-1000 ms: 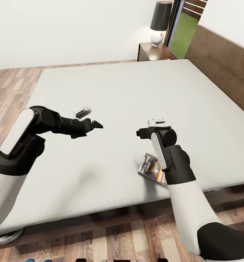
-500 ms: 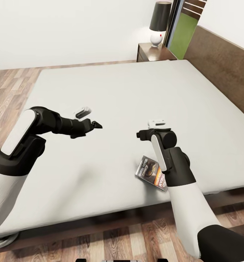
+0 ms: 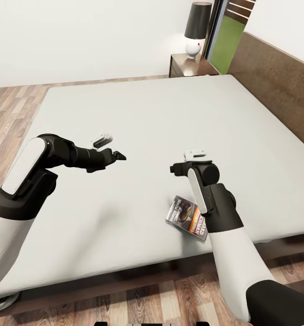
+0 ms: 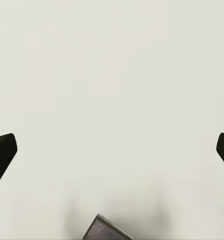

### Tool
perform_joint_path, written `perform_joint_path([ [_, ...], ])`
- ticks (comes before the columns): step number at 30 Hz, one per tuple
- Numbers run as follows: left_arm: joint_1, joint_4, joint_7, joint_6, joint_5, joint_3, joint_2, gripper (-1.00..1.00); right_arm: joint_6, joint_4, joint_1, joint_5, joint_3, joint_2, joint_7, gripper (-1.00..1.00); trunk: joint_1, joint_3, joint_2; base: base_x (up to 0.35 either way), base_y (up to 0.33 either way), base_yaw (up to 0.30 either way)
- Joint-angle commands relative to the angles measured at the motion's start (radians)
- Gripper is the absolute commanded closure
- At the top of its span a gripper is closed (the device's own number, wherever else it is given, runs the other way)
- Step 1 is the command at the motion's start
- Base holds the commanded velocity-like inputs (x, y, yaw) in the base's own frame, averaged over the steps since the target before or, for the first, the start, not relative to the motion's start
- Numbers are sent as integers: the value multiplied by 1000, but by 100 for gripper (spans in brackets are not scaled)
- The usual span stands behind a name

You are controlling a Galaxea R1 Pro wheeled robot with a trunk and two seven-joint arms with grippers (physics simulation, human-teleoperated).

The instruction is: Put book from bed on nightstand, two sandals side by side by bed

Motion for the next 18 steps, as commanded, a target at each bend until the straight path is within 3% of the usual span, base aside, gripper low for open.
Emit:
perform_joint_path([
  [1, -1, -1, 9, 4, 8, -1, 1, -100, 4, -1, -1, -5, 1, 0, -7, -100, 0, -1, 0, 3, -4, -23],
  [18, -1, -1, 8, 2, 6, -1, 0, -100, 4, 86, 3, -7, 5, 0, -7, -100, 0, -1, 0, 1, -1, -6],
])
